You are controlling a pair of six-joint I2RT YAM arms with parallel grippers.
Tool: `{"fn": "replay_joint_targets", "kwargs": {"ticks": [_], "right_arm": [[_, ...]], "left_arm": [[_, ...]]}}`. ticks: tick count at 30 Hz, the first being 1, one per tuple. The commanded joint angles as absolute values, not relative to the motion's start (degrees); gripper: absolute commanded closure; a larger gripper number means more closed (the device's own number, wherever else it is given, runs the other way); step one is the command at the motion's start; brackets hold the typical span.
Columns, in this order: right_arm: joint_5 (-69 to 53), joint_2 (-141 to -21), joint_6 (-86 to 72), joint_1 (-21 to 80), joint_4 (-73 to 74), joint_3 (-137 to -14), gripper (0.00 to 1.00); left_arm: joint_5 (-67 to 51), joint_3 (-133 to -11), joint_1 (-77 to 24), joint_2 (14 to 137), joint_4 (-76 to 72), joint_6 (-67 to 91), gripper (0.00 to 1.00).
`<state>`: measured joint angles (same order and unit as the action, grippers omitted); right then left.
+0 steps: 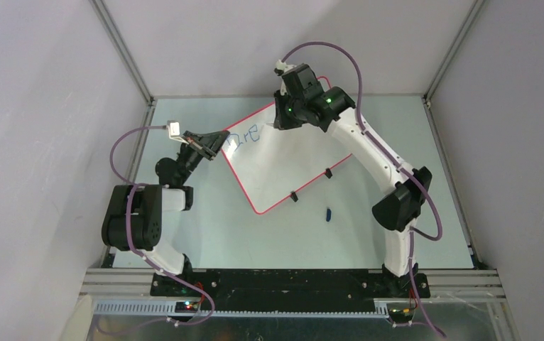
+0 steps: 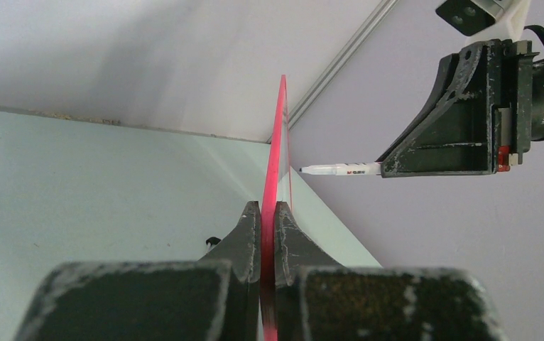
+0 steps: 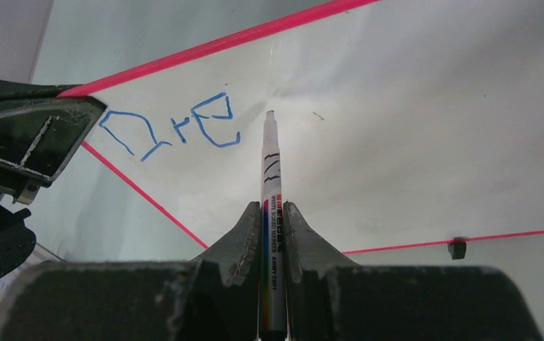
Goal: Write a sentence on the whiteboard
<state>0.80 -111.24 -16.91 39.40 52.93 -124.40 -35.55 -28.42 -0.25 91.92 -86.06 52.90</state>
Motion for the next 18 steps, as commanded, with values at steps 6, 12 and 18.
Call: {"fn": "replay_joint_targets", "kwargs": {"ticks": [6, 12, 18], "right_arm": [[2.11, -114.26, -16.46, 40.38, 55.56, -130.36, 1.00], [2.45, -114.56, -16.46, 40.43, 55.77, -130.75, 1.00], [4.26, -114.78, -16.60, 40.38, 56.14, -131.37, 1.00]], "left_arm": [[-39.20, -27.07, -1.49, 91.13, -87.36, 46.23, 0.99], [-39.21, -26.98, -1.49, 91.05, -87.40, 46.16, 0.99], [-39.24, -26.94, -1.49, 90.84, -87.45, 46.14, 0.99]]}}
